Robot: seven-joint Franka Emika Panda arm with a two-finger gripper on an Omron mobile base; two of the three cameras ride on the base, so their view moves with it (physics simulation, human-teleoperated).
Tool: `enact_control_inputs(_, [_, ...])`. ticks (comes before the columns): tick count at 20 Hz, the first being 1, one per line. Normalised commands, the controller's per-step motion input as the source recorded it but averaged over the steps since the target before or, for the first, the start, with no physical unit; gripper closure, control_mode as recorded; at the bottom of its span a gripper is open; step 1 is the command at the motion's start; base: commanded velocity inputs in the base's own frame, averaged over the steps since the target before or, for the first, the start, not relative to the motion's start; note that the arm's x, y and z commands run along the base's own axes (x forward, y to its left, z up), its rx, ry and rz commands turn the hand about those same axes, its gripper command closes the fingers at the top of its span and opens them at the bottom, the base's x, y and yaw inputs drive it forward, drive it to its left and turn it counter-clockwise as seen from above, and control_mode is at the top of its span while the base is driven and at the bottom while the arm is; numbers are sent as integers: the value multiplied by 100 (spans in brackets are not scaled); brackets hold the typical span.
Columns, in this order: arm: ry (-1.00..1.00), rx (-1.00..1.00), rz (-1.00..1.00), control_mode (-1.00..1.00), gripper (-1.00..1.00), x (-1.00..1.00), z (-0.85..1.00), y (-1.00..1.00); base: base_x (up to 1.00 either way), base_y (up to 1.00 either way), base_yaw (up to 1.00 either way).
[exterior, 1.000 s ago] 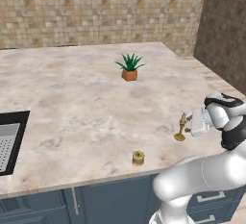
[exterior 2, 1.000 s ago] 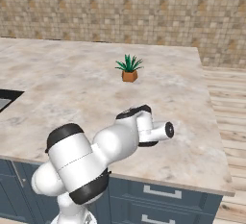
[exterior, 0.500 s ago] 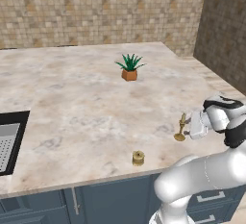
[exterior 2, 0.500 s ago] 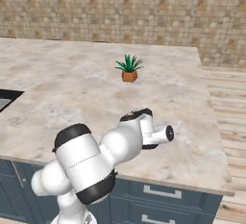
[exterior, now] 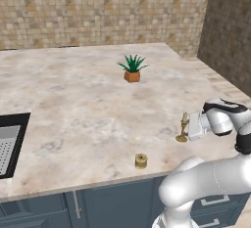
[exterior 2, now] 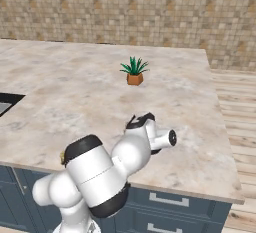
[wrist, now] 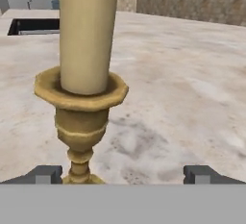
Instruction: Pick the candle and candle from the dining table and place them in the open cabinet. Close the cabinet after placing the objects.
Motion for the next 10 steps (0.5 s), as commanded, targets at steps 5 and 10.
enact_control_inputs(5, [0, 2, 0, -100, -100, 5, 0, 11, 0, 0, 0])
enact_control_inputs(10, [-1, 0, 0, -100, -100, 0, 0, 11, 0, 0, 0])
